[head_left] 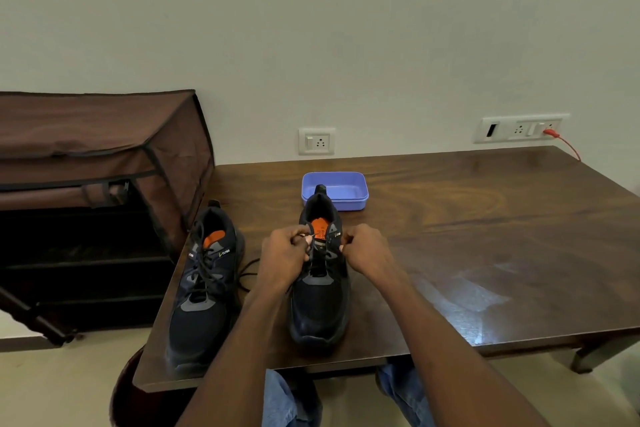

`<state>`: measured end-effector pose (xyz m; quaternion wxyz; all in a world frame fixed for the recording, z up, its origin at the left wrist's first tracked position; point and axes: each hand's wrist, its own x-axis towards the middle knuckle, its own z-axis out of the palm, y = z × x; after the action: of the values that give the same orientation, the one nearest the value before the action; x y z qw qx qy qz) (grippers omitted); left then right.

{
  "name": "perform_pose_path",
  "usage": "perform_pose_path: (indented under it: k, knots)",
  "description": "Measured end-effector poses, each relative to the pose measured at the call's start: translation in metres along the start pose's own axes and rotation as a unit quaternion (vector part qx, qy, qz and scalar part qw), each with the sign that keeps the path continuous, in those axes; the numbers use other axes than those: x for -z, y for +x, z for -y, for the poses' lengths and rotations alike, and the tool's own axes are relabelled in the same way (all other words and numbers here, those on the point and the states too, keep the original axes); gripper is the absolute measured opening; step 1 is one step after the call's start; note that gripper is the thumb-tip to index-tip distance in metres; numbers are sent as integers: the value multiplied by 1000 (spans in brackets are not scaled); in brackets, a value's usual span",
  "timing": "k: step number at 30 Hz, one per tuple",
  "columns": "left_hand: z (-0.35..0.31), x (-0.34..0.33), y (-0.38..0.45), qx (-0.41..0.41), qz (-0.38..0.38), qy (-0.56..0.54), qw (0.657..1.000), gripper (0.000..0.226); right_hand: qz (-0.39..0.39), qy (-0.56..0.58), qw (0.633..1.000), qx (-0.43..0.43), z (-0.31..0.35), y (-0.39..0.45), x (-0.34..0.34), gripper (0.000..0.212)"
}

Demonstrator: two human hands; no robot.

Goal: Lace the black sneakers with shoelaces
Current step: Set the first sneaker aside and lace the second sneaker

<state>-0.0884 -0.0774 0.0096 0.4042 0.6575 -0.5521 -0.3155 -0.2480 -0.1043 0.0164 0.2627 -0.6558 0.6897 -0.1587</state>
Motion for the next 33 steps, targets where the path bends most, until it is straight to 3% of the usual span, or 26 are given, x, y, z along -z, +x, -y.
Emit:
perform_pose_path:
  k: [6,19,27,33]
  knots:
    - [-4,-12,0,-68,33,156,985,17,5,-9,1000,-4,-2,0,-2,10]
    - [-3,-24,-4,-158,-11,345,925,13,10,16,1000,-14,-4,1,-8,5]
    - [4,-35,3,-72,-4,205,976,8,16,2,1000,-9,-2,2,-10,8]
    - [2,-43,3,-35,-4,219,975,19,20,-4,1000,3,-5,2,-9,12]
